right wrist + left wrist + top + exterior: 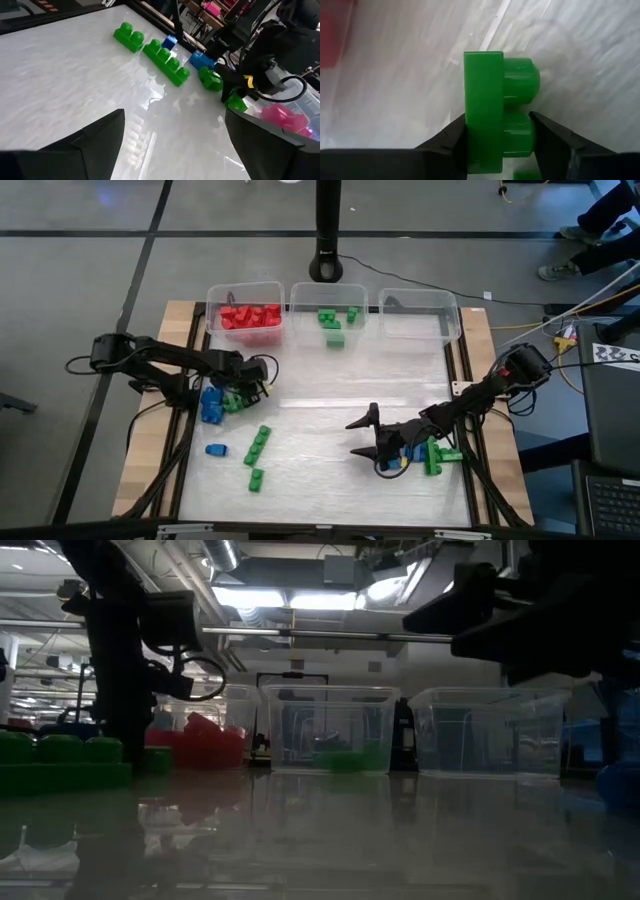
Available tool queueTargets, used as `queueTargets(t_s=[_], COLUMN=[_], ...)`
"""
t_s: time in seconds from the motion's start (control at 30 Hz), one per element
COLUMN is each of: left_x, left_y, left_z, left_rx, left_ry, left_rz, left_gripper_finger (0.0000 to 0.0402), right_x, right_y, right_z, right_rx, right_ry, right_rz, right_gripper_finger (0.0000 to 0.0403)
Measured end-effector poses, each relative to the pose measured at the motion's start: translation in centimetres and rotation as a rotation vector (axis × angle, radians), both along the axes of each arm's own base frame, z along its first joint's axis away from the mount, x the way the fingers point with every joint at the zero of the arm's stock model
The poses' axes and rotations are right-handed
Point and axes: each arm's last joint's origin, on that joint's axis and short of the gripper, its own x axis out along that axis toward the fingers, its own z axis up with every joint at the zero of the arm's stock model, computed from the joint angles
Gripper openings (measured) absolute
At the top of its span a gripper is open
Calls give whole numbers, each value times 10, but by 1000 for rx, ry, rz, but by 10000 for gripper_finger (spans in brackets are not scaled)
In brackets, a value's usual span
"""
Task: Sort blocks
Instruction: Put the green game piece into the middle transparent bin
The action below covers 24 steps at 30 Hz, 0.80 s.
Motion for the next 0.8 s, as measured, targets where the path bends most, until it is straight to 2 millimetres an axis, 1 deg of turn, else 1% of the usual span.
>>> queueTargets(t_s=[0.1, 0.2, 0.27, 0.37, 0.43, 0.57, 0.7, 0.8], left_x=[3, 13, 22, 39, 53, 78, 92, 101], left_y=[0, 0, -2, -5, -6, -2, 6, 18], left_z=[4, 17, 31, 57, 76, 113, 132, 139], left_rx=[-2, -6, -4, 16, 41, 123, 205, 276], left_ry=[-5, -49, -92, -190, -286, -552, -769, -885], left_rz=[-25, -32, -51, -103, -138, -189, -198, -191], left_gripper_finger=[157, 157, 157, 157, 157, 163, 167, 168], right_x=[0, 0, 0, -1, -2, -2, -2, -2], right_y=[0, -1, -3, -5, -5, -5, -5, -5], right_z=[-1, -1, -2, -6, -7, -7, -7, -7], right_rx=[1, -12, -39, -71, -72, -73, -73, -73], right_ry=[7, 3, 15, 40, 54, 54, 53, 52], right_rz=[-5, -39, -68, -114, -135, -136, -136, -136], right_gripper_finger=[344, 344, 344, 344, 344, 344, 344, 344])
